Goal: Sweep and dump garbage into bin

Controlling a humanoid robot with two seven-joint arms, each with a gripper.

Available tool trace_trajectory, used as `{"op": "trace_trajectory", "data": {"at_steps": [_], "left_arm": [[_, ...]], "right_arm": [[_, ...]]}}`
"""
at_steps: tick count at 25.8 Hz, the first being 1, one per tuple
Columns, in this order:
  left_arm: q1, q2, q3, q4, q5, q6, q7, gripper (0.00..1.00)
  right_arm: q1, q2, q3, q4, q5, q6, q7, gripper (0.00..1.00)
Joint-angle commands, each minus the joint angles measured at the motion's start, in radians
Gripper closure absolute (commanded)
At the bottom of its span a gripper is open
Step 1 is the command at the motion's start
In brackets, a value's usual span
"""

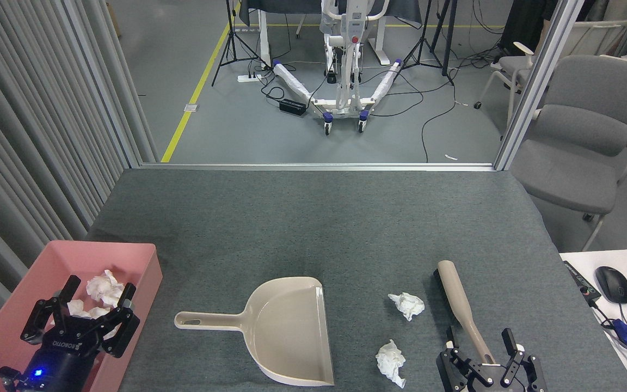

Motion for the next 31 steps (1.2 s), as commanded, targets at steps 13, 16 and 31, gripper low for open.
{"op": "trace_trajectory", "data": {"at_steps": [13, 16, 31], "left_arm": [[0.005, 0.001, 0.004, -0.003, 0.001, 0.002, 0.001, 0.0], [0.005, 0.001, 0.003, -0.001, 0.003, 0.002, 0.001, 0.0], [-0.002, -0.002, 0.0, -0.003, 0.003, 0.003, 0.001, 0.0]], "right_arm": [[0.002, -0.003, 0.0, -0.001, 0.0, 0.0, 0.0, 0.02], [0.002, -0.003, 0.0, -0.001, 0.0, 0.0, 0.0, 0.02], [0.012, -0.008, -0.012, 0.013, 0.0, 0.003, -0.002, 0.02]]}}
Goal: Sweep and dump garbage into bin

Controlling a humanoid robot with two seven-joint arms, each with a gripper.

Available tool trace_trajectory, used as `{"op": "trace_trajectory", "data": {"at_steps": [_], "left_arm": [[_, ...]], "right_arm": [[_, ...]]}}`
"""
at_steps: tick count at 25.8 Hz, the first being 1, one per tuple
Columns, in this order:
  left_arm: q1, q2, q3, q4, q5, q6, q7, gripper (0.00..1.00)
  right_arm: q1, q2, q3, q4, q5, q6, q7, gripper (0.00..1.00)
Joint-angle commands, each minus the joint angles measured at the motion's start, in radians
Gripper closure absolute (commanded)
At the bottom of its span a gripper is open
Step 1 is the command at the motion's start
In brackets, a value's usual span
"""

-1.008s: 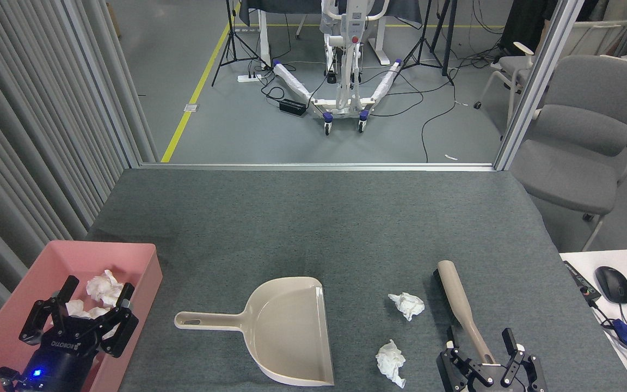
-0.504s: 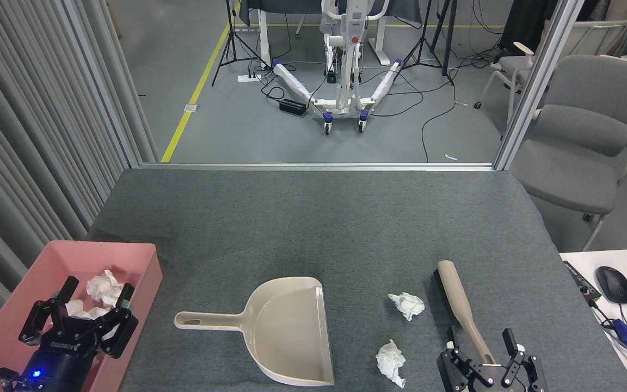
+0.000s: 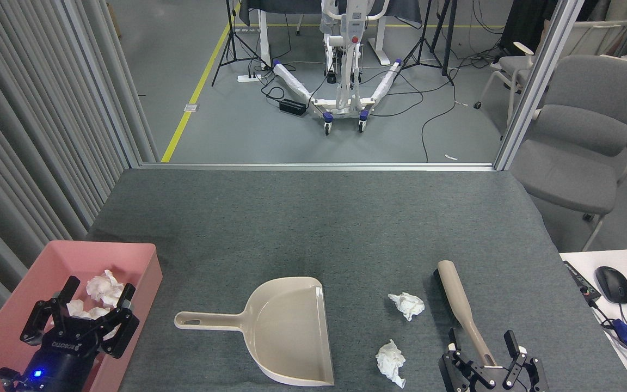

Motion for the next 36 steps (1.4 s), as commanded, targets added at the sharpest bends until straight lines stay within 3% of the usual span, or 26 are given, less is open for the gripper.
{"op": "trace_trajectory", "data": {"at_steps": [1, 11, 16, 36], "left_arm": [[-0.004, 0.001, -0.001, 0.0, 0.0, 0.002, 0.001, 0.0], [0.012, 0.001, -0.004, 0.001, 0.006, -0.017, -0.007, 0.0], [0.024, 0.001, -0.002, 0.003, 0.009, -0.015, -0.083, 0.0], [0.027, -0.03, -0.002, -0.029, 0.008, -0.006, -0.088, 0.0]], "right_arm": [[0.01, 0.0, -0.008, 0.005, 0.0, 0.003, -0.005, 0.02], [0.02, -0.006, -0.05, 0.088, -0.012, 0.001, -0.016, 0.02], [0.013, -0.002, -0.05, 0.126, -0.012, 0.0, -0.018, 0.02], [-0.037, 0.007, -0.043, 0.224, -0.012, 0.001, -0.033, 0.02]]}}
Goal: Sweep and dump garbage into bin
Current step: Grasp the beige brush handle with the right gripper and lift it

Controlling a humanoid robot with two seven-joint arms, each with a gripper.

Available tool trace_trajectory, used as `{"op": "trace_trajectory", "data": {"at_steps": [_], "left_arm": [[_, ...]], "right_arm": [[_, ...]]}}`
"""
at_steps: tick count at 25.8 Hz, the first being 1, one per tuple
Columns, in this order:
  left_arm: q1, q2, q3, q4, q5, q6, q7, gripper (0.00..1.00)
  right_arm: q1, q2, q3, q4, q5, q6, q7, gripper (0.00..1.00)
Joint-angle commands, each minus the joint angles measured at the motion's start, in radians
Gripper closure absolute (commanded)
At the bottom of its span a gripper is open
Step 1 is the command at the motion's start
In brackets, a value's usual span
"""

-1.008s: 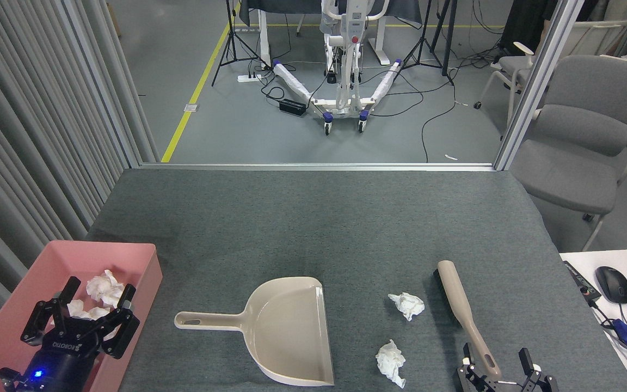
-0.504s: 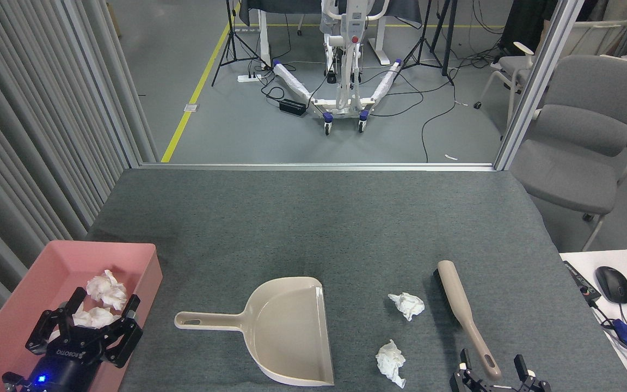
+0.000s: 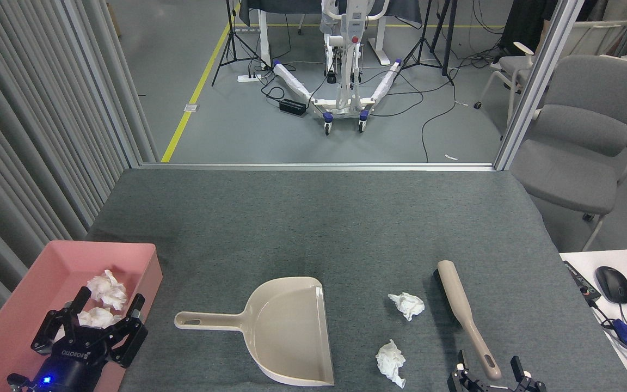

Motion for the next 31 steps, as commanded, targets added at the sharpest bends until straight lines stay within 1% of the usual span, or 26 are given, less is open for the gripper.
{"op": "trace_trajectory", "data": {"at_steps": [1, 6, 8, 17, 20, 21, 22, 24, 27, 30, 31], "left_arm": [[-0.003, -0.005, 0.0, -0.002, 0.0, 0.0, -0.003, 0.0], [-0.003, -0.022, 0.0, -0.002, 0.0, 0.0, -0.005, 0.0], [-0.003, -0.023, 0.0, -0.002, 0.0, -0.001, -0.005, 0.0], [-0.007, -0.037, 0.001, -0.002, 0.0, -0.001, -0.006, 0.0], [-0.009, -0.039, 0.0, -0.002, 0.0, -0.001, -0.005, 0.0], [-0.009, -0.037, 0.001, 0.0, 0.0, -0.001, -0.005, 0.0], [-0.009, -0.037, 0.0, 0.0, 0.0, -0.001, -0.005, 0.0], [-0.01, -0.037, 0.001, 0.001, 0.0, 0.0, -0.006, 0.0], [-0.014, -0.037, 0.001, 0.004, 0.0, 0.0, -0.006, 0.0], [-0.014, -0.037, 0.001, 0.004, 0.0, 0.0, -0.006, 0.0], [-0.014, -0.037, 0.001, 0.004, 0.0, 0.0, -0.006, 0.0]], "right_arm": [[-0.003, 0.002, 0.001, 0.01, 0.0, 0.001, -0.005, 0.02], [-0.008, 0.005, 0.001, 0.012, 0.0, 0.001, -0.005, 0.02], [-0.02, 0.005, 0.003, 0.014, 0.0, 0.003, -0.005, 0.02], [-0.025, 0.003, 0.001, 0.023, 0.0, 0.004, -0.005, 0.02], [-0.029, 0.003, 0.001, 0.038, 0.0, 0.006, -0.007, 0.05], [-0.038, 0.002, 0.001, 0.041, -0.002, 0.006, -0.005, 0.07], [-0.046, 0.002, 0.001, 0.047, 0.0, 0.006, -0.005, 0.1], [-0.051, -0.001, 0.001, 0.058, 0.0, 0.006, -0.005, 0.21], [-0.051, -0.004, 0.001, 0.06, -0.002, 0.001, 0.001, 0.49], [-0.051, -0.006, 0.001, 0.075, 0.0, -0.012, 0.008, 0.82], [-0.051, -0.006, 0.001, 0.081, 0.0, -0.019, 0.01, 0.89]]}}
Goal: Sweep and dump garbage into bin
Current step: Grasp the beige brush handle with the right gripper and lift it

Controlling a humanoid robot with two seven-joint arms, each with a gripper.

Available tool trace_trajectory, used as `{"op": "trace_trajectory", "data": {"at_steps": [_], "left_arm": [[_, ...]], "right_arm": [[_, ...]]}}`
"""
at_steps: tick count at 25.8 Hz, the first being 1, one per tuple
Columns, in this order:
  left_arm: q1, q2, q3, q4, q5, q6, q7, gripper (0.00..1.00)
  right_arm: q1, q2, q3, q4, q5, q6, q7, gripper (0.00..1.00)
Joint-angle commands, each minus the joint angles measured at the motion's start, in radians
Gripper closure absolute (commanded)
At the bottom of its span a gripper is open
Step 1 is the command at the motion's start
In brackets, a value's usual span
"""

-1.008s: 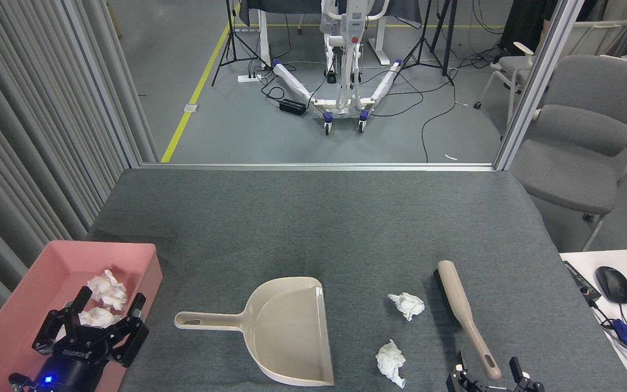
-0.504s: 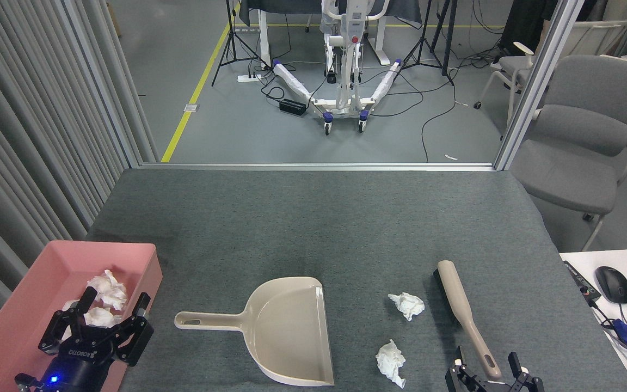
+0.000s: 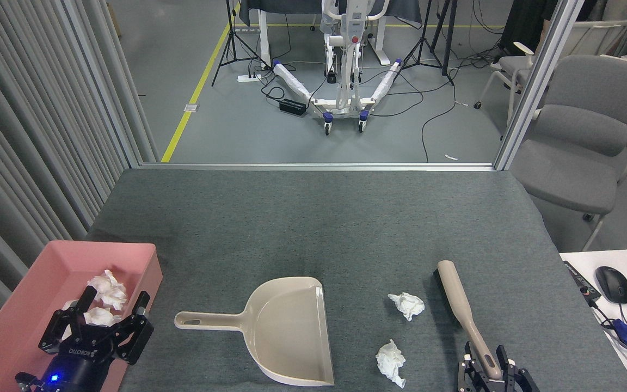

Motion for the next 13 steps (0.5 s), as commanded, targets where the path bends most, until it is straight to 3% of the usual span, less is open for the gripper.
{"op": "trace_trajectory", "data": {"at_steps": [1, 13], "left_arm": [[-0.002, 0.0, 0.0, 0.001, 0.0, 0.0, 0.0, 0.0], [-0.005, 0.0, 0.002, 0.001, 0.0, 0.0, 0.0, 0.0]], "right_arm": [[-0.001, -0.001, 0.0, 0.016, 0.001, -0.018, 0.009, 0.97], [0.002, -0.004, -0.018, -0.022, -0.03, -0.084, -0.003, 1.0]]}}
